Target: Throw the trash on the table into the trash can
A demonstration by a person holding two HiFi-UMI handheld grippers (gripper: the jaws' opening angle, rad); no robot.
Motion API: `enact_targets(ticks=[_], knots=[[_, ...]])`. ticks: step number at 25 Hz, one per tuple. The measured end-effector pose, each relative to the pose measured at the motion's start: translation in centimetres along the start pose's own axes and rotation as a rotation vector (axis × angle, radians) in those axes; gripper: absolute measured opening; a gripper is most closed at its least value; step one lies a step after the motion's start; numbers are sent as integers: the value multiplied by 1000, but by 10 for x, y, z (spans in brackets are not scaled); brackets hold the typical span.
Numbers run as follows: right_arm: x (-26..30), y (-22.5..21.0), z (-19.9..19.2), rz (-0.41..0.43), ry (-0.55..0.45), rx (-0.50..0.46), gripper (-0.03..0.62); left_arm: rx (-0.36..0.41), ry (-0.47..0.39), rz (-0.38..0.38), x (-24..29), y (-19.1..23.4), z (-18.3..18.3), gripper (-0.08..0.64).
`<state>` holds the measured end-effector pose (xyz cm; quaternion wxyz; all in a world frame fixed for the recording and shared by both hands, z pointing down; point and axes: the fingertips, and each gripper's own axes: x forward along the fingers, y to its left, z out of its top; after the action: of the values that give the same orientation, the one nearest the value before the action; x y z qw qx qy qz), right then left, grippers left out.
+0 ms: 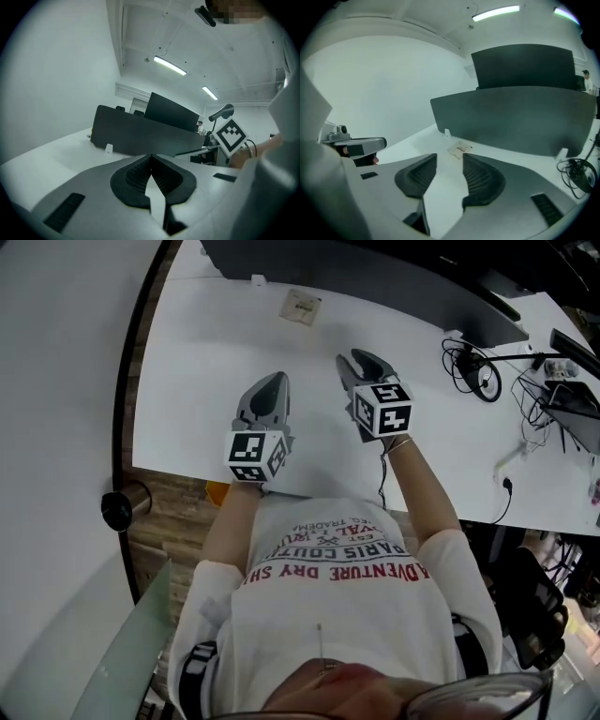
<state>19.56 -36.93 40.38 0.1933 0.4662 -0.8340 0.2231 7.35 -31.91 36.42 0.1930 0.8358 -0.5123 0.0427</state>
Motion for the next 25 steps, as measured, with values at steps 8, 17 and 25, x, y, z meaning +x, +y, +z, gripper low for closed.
enact_targets(ticks=[8, 17, 25], knots=[[125, 11, 26, 21, 91, 0, 258, -46, 80, 2, 19, 81, -23, 23], [230, -28, 4, -44, 280, 12, 296, -82, 108, -6, 45, 114, -44, 23], [264, -37, -8, -108, 393, -63, 308, -112, 119, 0, 42, 131, -51, 23]])
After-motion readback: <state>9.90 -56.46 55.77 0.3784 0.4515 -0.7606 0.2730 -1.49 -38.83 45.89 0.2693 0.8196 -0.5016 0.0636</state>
